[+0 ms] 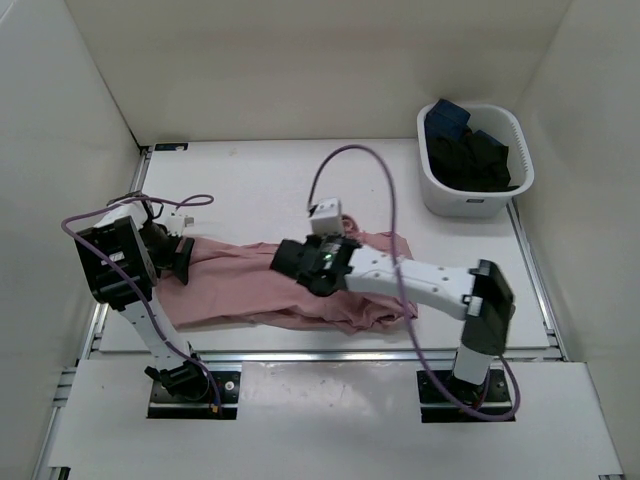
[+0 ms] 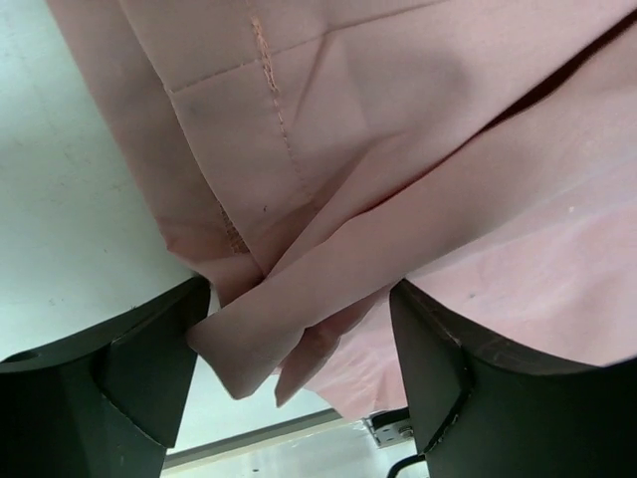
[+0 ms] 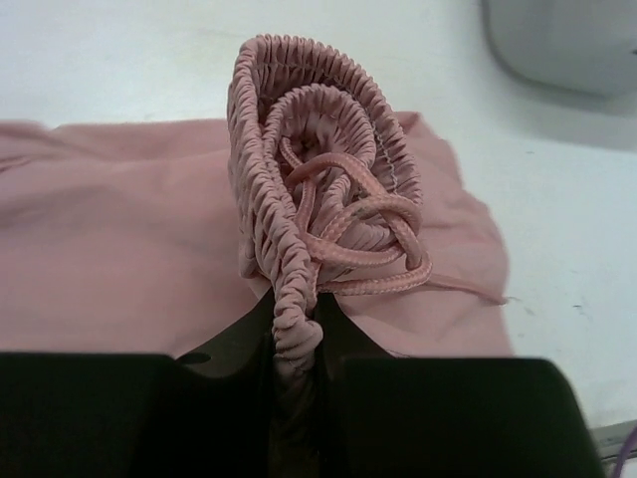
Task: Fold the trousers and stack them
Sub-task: Fold the trousers
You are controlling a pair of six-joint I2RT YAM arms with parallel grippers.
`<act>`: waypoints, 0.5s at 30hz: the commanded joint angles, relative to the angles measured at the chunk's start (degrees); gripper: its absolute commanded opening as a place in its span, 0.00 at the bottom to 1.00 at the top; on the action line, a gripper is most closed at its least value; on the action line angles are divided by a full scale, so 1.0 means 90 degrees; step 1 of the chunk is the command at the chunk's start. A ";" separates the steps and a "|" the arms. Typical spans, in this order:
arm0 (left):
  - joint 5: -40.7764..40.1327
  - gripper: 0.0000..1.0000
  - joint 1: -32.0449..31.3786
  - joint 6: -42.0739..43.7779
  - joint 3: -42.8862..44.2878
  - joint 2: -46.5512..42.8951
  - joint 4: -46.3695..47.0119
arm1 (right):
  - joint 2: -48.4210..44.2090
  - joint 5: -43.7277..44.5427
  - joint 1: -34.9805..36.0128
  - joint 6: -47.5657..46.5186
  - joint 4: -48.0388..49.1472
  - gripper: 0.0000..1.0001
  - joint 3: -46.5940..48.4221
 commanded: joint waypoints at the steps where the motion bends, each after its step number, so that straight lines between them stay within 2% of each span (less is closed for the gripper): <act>1: -0.0009 0.85 0.0033 -0.0299 -0.0104 -0.0090 0.0324 | 0.0568 0.0593 0.0567 0.1191 -0.0652 0.00 0.0832; 4: -0.0010 0.85 0.0033 -0.0299 -0.0172 -0.0090 0.0324 | 0.0764 0.0320 0.0706 0.1066 -0.0400 0.00 0.0816; 8: -0.0010 0.85 -0.0035 -0.0367 -0.0231 -0.0090 0.0383 | 0.0637 -0.0793 0.0706 -0.0077 0.1735 0.00 -0.0072; 9: -0.0010 0.85 -0.0035 -0.0435 -0.0231 -0.0090 0.0383 | 0.0734 -0.0901 0.0706 -0.0185 0.1828 0.00 -0.0006; 15: -0.0010 0.88 -0.0094 -0.0494 -0.0172 -0.0090 0.0383 | 0.2412 -0.0853 0.0706 -0.0839 0.1458 0.00 0.1867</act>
